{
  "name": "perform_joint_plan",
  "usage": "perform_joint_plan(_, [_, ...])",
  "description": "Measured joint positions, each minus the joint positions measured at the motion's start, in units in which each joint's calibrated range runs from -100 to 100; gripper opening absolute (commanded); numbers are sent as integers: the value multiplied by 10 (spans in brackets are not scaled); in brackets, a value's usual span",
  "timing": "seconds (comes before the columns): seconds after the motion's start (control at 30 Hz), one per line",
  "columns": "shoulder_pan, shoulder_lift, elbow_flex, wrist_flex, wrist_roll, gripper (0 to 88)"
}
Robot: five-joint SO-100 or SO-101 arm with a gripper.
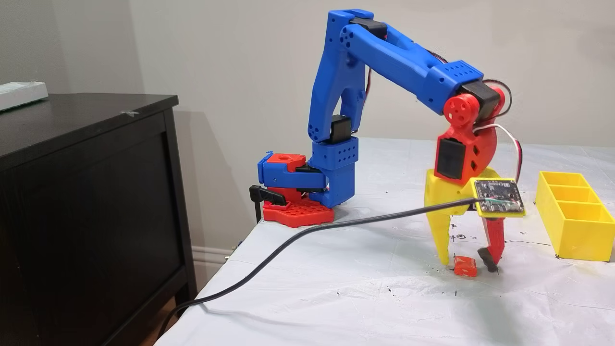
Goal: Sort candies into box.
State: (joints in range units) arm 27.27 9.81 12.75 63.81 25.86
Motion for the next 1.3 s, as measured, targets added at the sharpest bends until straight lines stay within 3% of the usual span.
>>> perform_joint_plan(0.37, [-5,15,-6,-12,-5,211])
perform_joint_plan(0.43, [-5,22,-12,-12,-8,151])
perform_joint_plan(0.47, [-6,25,-14,-12,-10,76])
perform_joint_plan(0.63, [-12,30,-27,-24,-17,2])
perform_joint_plan(1.03, [-13,8,-26,-27,-19,2])
perform_joint_plan(1.3, [-50,-97,-26,-24,-42,2])
